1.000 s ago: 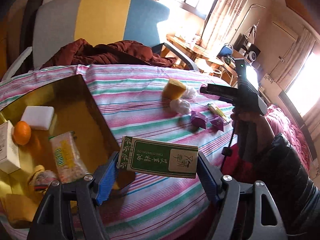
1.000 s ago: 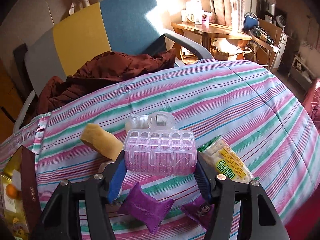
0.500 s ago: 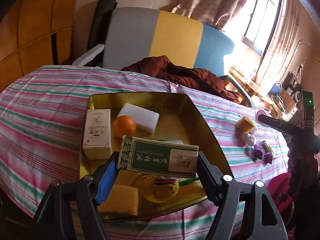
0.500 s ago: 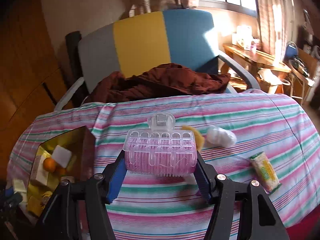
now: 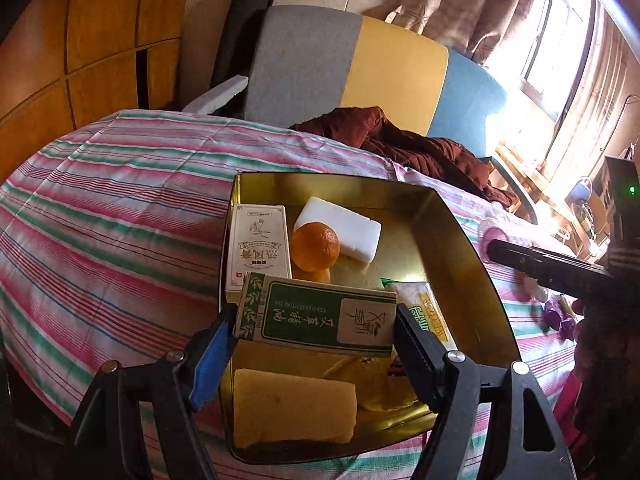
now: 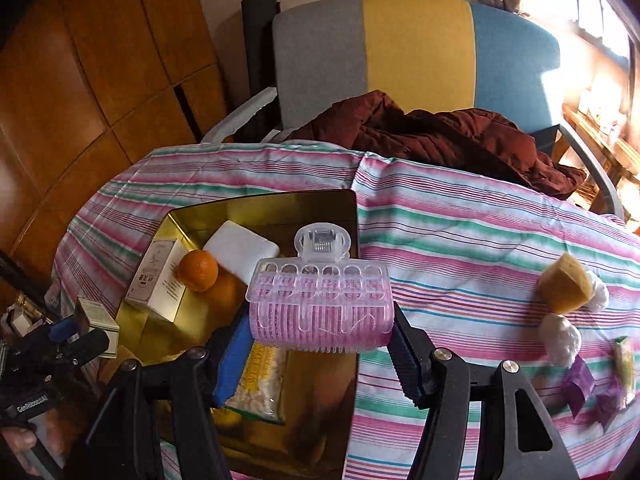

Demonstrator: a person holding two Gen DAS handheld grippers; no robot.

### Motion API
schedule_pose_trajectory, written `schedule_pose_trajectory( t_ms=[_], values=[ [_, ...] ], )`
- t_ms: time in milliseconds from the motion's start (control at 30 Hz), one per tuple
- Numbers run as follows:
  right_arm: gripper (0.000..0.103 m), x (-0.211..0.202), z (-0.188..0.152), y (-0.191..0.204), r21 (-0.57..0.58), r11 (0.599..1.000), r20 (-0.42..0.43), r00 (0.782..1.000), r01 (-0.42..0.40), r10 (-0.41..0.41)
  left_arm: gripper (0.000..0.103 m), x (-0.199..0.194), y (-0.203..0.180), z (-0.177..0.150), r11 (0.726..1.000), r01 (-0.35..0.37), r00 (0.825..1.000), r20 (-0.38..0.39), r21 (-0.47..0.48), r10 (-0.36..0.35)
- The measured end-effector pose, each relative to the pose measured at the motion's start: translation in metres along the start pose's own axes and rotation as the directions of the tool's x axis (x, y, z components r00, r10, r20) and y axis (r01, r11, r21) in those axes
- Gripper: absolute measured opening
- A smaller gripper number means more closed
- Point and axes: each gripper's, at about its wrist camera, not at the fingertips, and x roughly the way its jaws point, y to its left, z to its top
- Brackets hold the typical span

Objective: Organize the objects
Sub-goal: 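Carry the green box with the left tool while the right tool grasps the pink roller, then release the green box and pink roller into the gold tray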

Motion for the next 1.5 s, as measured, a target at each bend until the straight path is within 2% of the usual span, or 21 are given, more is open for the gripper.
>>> schedule_pose_trajectory(
  t_ms=[167, 267, 333, 467, 833, 1033, 1500],
  values=[
    [0.066, 0.026, -0.001, 0.014, -0.036, 0.999, -0.058, 0.998, 0.018, -0.020, 0.083, 0.005, 0.004, -0.005, 0.999, -0.036, 0.999, -0.021, -0.011, 0.036],
    [0.082, 0.035, -0.008, 0.012, -0.031, 0.998, -0.080, 0.995, 0.060, -0.063, 0.084, 0.007, 0.009, -0.008, 0.998, -0.053, 0.998, -0.032, -0.021, 0.053],
    [0.085, 0.037, -0.012, 0.008, -0.020, 0.998, -0.090, 0.994, 0.065, -0.066, 0.084, 0.005, 0.011, -0.010, 0.998, -0.054, 0.998, -0.031, -0.030, 0.053],
    [0.086, 0.027, -0.021, 0.008, -0.015, 0.998, -0.081, 0.995, 0.062, -0.063, 0.084, -0.003, 0.010, -0.010, 0.998, -0.051, 0.999, -0.009, -0.031, 0.051],
    [0.102, -0.006, -0.044, 0.026, -0.017, 0.998, -0.017, 0.998, 0.061, -0.062, 0.084, -0.028, -0.011, -0.014, 0.997, -0.078, 0.996, 0.050, 0.019, 0.077],
    [0.103, -0.020, -0.053, 0.034, -0.026, 0.996, 0.017, 0.997, 0.080, -0.080, 0.084, -0.038, -0.020, -0.022, 0.992, -0.115, 0.991, 0.080, 0.059, 0.110],
    [0.103, -0.041, -0.067, 0.031, -0.002, 0.995, 0.058, 0.993, 0.098, -0.098, 0.084, -0.049, -0.036, -0.033, 0.984, -0.130, 0.987, 0.107, 0.121, 0.118]
  ],
)
